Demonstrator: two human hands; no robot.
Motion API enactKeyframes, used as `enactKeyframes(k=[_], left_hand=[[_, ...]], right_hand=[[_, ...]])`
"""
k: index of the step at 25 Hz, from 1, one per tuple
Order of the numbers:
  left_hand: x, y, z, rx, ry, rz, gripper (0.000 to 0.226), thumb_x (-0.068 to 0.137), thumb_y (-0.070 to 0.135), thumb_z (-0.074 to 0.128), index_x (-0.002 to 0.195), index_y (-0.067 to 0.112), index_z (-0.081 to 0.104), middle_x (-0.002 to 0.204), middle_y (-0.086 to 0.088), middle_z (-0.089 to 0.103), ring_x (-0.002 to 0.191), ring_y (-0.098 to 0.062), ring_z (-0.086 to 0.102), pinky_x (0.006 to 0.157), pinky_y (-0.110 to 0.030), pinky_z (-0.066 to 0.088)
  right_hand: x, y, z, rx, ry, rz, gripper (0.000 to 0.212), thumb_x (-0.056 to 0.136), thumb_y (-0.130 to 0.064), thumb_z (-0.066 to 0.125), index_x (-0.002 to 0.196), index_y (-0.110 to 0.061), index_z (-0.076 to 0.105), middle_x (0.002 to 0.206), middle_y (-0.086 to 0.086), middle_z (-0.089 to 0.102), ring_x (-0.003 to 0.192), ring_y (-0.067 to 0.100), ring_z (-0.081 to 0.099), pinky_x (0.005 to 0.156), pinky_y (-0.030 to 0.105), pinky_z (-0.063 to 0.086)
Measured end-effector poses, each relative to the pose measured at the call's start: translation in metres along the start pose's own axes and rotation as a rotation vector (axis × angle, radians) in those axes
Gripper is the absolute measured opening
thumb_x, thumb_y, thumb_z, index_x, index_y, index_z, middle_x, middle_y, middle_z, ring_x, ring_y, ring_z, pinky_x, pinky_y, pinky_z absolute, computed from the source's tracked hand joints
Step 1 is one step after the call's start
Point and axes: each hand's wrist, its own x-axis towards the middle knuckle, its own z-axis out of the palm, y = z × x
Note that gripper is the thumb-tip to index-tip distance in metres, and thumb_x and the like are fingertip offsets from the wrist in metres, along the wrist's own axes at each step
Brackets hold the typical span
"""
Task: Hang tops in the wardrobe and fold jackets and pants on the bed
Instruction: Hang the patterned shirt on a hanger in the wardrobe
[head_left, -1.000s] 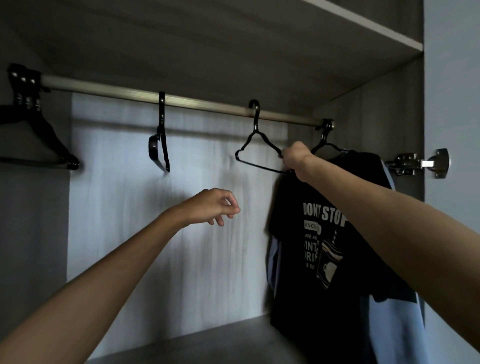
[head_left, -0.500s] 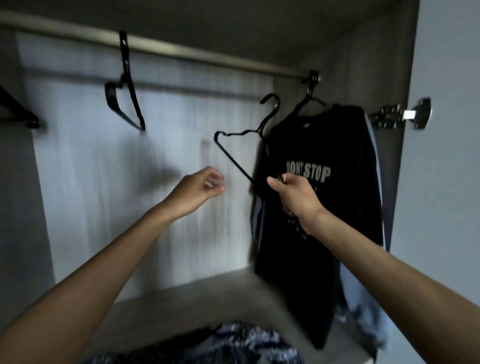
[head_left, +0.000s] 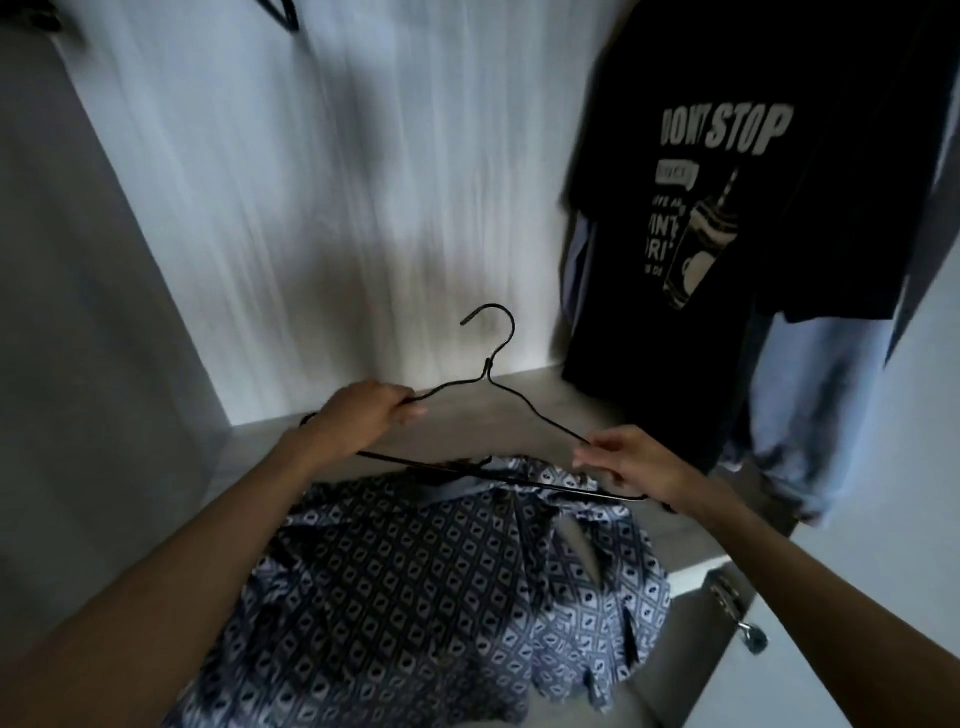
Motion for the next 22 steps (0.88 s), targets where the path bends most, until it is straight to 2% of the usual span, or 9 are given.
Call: enactKeyframes(k=[3,7,10,11,13,15,17,19,22], left_hand=[[0.015,-0.001,0.026,-0.157,-0.119,0.018,0.039,0.097,0.048,0.051,0.081,0.015,0.066,0.074,0.002,0.061,0.07,-0.011,0.056,0.07,-0.029,0.04],[0.044,-0.009,0.052,-0.194,-0.168,0.045,0.028,0.094,0.044,0.06,0.073,0.027,0.058,0.069,0.009,0.058,0.065,-0.005,0.052,0.063,-0.027,0.035],[0.056,-0.038,0.076,-0.217,0.105,0.03,0.03,0.083,0.033,0.076,0.104,0.02,0.06,0.108,-0.001,0.06,0.096,-0.015,0.052,0.08,-0.029,0.04],[0.055,-0.048,0.086,-0.274,0.242,-0.053,0.04,0.081,0.025,0.078,0.114,0.014,0.058,0.114,-0.003,0.055,0.103,-0.018,0.049,0.087,-0.032,0.041],[0.053,-0.068,0.11,-0.45,0.334,-0.27,0.026,0.086,0.018,0.07,0.107,0.009,0.059,0.106,-0.009,0.057,0.1,-0.025,0.055,0.084,-0.035,0.044],[0.049,-0.077,0.14,-0.555,0.105,-0.359,0.015,0.092,0.024,0.064,0.09,0.01,0.061,0.089,-0.006,0.061,0.088,-0.026,0.062,0.071,-0.031,0.043],[0.047,-0.082,0.164,-0.546,-0.063,-0.365,0.02,0.095,0.03,0.061,0.098,0.012,0.068,0.095,-0.002,0.066,0.096,-0.024,0.065,0.075,-0.029,0.046],[0.051,-0.075,0.174,-0.482,-0.036,-0.415,0.03,0.097,0.038,0.057,0.112,0.015,0.068,0.107,-0.001,0.068,0.1,-0.021,0.064,0.082,-0.03,0.05],[0.057,-0.062,0.172,-0.242,-0.036,-0.521,0.028,0.092,0.042,0.058,0.098,0.017,0.068,0.094,-0.001,0.069,0.082,-0.019,0.062,0.065,-0.029,0.049]], right_hand=[[0.027,0.001,0.028,-0.124,0.019,-0.041,0.018,0.095,-0.03,0.063,0.084,-0.015,0.063,0.065,-0.001,0.058,0.055,0.009,0.051,0.049,0.018,0.038],[0.077,-0.011,0.062,-0.148,0.235,-0.086,0.029,0.097,-0.037,0.057,0.072,-0.024,0.064,0.05,-0.009,0.051,0.044,-0.002,0.046,0.049,0.018,0.033],[0.11,0.001,0.068,-0.422,0.415,-0.069,0.036,0.098,-0.045,0.051,0.074,-0.023,0.066,0.068,-0.003,0.063,0.067,0.011,0.059,0.063,0.032,0.039],[0.117,0.007,0.067,-0.485,0.46,-0.042,0.037,0.098,-0.048,0.05,0.078,-0.022,0.068,0.077,0.003,0.068,0.077,0.017,0.062,0.067,0.034,0.04],[0.129,0.019,0.063,-0.581,0.508,0.025,0.046,0.095,-0.059,0.047,0.086,-0.02,0.07,0.088,0.005,0.071,0.087,0.025,0.064,0.07,0.035,0.044],[0.137,0.028,0.062,-0.683,0.527,0.109,0.06,0.087,-0.076,0.04,0.085,-0.026,0.072,0.087,0.002,0.072,0.087,0.028,0.065,0.07,0.035,0.05],[0.145,0.033,0.064,-0.782,0.613,0.157,0.062,0.083,-0.08,0.04,0.08,-0.028,0.072,0.077,0.003,0.068,0.08,0.029,0.065,0.065,0.032,0.046],[0.15,0.034,0.06,-0.835,0.687,0.123,0.052,0.087,-0.068,0.047,0.078,-0.024,0.073,0.074,0.008,0.066,0.078,0.032,0.065,0.061,0.03,0.039],[0.151,0.032,0.051,-0.857,0.692,0.051,0.037,0.091,-0.046,0.054,0.078,-0.015,0.07,0.077,0.015,0.067,0.079,0.038,0.064,0.06,0.031,0.033]])
